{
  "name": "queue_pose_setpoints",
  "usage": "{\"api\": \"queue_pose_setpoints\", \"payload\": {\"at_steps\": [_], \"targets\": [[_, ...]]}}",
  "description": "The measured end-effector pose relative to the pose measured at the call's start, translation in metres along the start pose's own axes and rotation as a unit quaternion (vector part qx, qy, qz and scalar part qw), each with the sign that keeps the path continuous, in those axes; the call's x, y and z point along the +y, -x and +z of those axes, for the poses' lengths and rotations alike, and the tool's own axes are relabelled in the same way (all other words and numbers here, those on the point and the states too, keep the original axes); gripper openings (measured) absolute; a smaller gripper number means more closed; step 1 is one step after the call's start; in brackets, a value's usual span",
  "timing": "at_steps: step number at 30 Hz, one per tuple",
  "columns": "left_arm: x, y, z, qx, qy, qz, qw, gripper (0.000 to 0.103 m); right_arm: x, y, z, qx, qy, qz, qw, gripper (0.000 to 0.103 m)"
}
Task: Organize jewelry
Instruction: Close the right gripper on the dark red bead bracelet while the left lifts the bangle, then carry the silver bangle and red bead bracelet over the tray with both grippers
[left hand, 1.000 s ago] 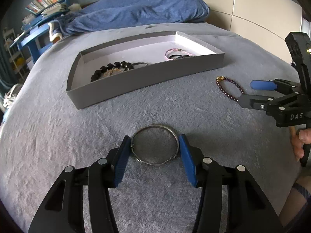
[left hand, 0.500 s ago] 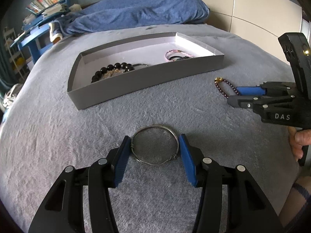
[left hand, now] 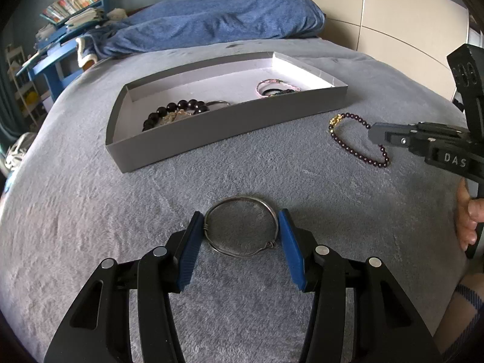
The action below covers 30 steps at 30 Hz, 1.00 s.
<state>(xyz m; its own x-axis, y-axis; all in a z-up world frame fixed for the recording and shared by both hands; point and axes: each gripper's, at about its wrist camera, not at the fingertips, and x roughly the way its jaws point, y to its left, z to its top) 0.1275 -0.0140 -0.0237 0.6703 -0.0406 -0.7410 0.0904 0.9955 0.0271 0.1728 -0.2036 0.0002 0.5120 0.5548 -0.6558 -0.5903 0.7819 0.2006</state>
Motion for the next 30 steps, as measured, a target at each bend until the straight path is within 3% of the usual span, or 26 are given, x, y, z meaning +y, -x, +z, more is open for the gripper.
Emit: {"api": "queue_pose_setpoints", "payload": {"at_steps": [12,25,27,29,30], "targets": [[0.003,0.011,-0.001,-0.027,0.01,-0.015,0.9995,0.052,-0.004,0.013,0.001,-0.036,-0.012,0.005,0.999,0.007],[0.006,0.024,0.008,-0.055,0.02,-0.031,0.9978,0.052,-0.008,0.011,0.002,-0.033,-0.019,-0.003,0.999,0.007],[0.004,0.027,0.011,-0.059,0.015,-0.03,0.9977,0.052,-0.01,0.007,0.002,-0.019,-0.027,-0.034,0.999,0.012],[0.003,0.028,0.012,-0.061,0.013,-0.032,0.9975,0.052,-0.011,0.004,0.002,-0.013,-0.029,-0.04,0.999,0.047],[0.003,0.028,0.012,-0.062,0.013,-0.032,0.9975,0.052,-0.011,0.003,0.003,-0.011,-0.028,-0.039,0.999,0.049]]}}
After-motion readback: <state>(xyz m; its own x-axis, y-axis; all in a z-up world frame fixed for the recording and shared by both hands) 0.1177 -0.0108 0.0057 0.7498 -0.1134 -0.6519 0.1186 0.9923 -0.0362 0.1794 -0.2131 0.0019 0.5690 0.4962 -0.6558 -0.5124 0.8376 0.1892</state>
